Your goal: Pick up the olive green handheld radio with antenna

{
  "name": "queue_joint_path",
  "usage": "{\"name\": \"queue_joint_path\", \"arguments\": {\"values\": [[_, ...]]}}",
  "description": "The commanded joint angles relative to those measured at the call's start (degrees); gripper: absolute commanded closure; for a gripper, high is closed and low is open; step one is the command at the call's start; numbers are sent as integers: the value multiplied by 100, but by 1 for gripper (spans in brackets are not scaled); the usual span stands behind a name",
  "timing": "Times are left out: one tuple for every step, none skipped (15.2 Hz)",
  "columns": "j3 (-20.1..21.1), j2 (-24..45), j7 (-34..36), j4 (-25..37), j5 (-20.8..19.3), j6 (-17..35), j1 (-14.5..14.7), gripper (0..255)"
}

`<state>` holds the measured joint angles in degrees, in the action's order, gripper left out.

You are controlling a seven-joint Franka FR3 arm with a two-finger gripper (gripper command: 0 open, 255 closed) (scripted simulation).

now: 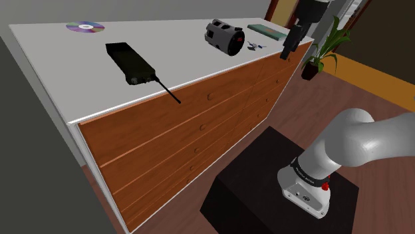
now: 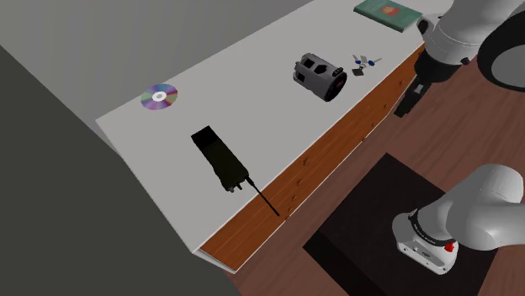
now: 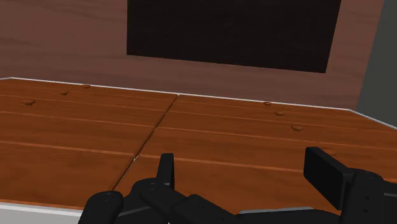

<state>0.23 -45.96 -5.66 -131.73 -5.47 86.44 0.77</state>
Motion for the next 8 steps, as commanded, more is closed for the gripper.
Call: {"name": "queue_joint_path", "arguments": {"values": [[0, 0, 0, 0, 0, 0, 0, 0], [118, 76, 154, 33, 99, 25, 31, 0], [236, 158, 306, 72, 196, 52, 60, 0], [352, 246, 457, 119, 290, 81, 87, 0], [468, 341, 608, 172, 380, 111, 113, 0], [583, 441, 759, 231, 467, 142, 139, 0], [696, 548, 909, 298, 549, 174, 164, 0], [808, 660, 1058, 371, 627, 207, 186, 0]]}}
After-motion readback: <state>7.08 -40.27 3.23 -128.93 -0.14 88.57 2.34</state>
